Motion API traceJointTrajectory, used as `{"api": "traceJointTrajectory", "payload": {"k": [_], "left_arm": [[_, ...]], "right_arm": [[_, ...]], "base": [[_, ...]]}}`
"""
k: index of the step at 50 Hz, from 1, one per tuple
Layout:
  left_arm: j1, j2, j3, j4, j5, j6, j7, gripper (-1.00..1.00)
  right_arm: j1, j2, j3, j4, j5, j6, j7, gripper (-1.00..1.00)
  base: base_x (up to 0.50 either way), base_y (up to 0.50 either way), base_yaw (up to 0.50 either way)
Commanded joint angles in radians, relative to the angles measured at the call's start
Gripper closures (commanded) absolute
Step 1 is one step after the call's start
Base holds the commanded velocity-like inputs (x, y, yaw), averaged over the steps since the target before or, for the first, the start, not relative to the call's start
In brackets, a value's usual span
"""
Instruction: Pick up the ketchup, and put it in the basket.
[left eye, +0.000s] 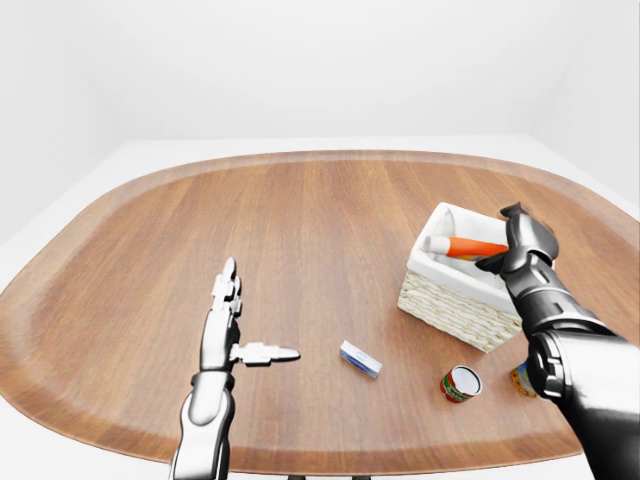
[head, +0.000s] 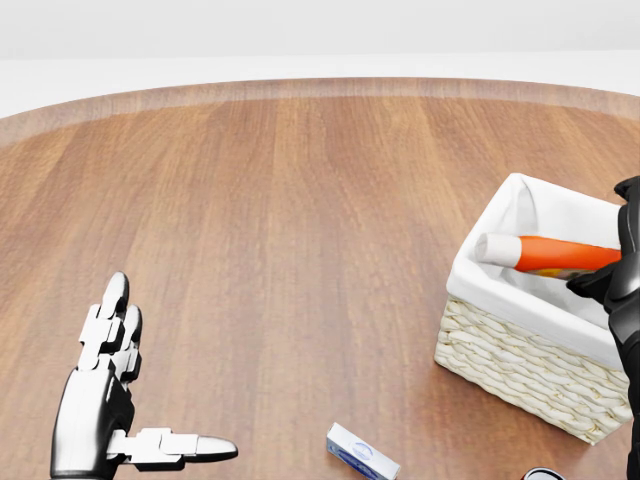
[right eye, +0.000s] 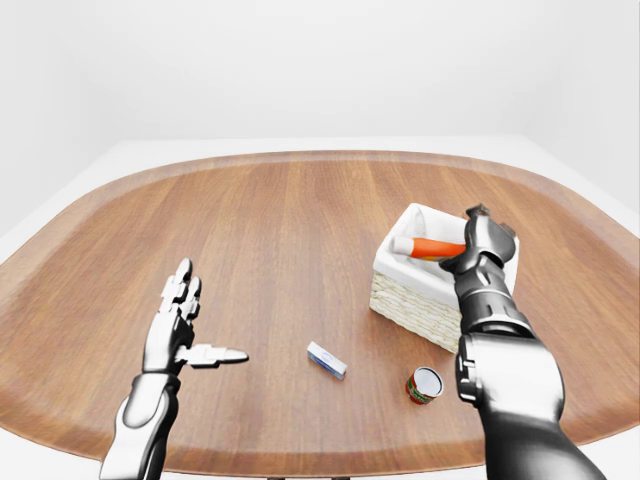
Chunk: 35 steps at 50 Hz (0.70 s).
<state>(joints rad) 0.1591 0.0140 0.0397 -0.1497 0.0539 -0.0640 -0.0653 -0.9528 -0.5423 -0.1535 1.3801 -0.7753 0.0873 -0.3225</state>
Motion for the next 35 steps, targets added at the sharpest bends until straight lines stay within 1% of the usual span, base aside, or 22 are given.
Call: {"api": "traceJointTrajectory", "payload": {"k": [1, 9, 15, 25, 35], "left_arm": [[0.001, 0.000, 0.001, 0.001, -0.001, -0.003, -0.003, -1.00], [0.003, 0.000, 0.001, 0.001, 0.000, -0.005, -0.004, -1.00], [0.015, -0.002, -0.003, -0.026, 0.002, 0.008, -0.005, -1.00], [0.023, -0.003, -0.008, -0.043, 0.002, 0.015, -0.008, -1.00], [0.031, -0.004, -0.009, -0.059, -0.001, 0.022, -0.012, -1.00]], "right_arm": [[-0.010, 0.001, -0.005, -0.006, -0.006, 0.000, -0.024, -1.00], [-0.012, 0.006, -0.001, -0.006, -0.010, 0.000, -0.024, -1.00], [-0.021, 0.006, 0.002, -0.006, -0.017, 0.000, -0.024, -1.00], [-0.031, 0.006, 0.004, -0.008, -0.018, 0.000, -0.024, -1.00], [-0.069, -0.025, 0.010, -0.016, -0.011, 0.000, -0.014, -1.00]], "base": [[0.00, 0.00, 0.00], [0.00, 0.00, 0.00], [0.00, 0.00, 0.00], [0.00, 0.00, 0.00], [0.00, 0.00, 0.00]]}}
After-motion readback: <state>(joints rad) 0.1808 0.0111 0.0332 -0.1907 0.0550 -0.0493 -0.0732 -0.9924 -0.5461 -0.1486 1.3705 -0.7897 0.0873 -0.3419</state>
